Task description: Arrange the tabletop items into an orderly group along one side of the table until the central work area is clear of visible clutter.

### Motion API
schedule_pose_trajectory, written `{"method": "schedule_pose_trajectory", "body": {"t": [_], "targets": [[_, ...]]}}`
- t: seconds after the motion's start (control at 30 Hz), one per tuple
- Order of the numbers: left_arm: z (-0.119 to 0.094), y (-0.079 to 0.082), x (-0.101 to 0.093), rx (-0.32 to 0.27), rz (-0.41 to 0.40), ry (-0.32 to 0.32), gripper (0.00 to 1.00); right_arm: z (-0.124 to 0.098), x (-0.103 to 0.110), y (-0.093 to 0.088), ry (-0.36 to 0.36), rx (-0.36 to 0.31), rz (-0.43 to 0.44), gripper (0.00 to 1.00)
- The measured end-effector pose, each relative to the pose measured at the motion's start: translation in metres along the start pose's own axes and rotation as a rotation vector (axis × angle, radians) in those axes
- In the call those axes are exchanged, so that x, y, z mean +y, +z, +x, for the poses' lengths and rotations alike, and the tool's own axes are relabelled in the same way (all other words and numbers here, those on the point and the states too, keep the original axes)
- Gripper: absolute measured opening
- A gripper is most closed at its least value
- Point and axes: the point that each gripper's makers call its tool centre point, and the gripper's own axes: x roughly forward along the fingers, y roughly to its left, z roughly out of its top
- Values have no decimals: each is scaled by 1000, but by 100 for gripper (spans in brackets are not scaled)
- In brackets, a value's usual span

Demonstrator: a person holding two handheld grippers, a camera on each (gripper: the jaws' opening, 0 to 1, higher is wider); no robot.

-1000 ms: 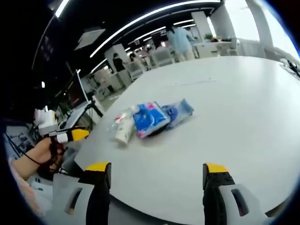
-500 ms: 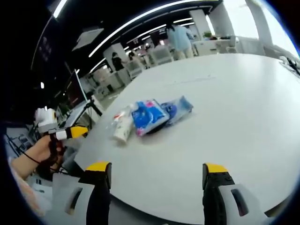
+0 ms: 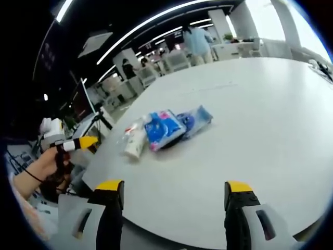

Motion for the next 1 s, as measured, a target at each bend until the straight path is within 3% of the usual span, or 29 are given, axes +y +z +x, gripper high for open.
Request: {"method": "schedule_pose_trajectory", "body": {"t": [1.0], "targets": [[23, 23, 22, 21, 3, -13, 93, 6, -2, -14, 3, 37, 29, 78]]}}
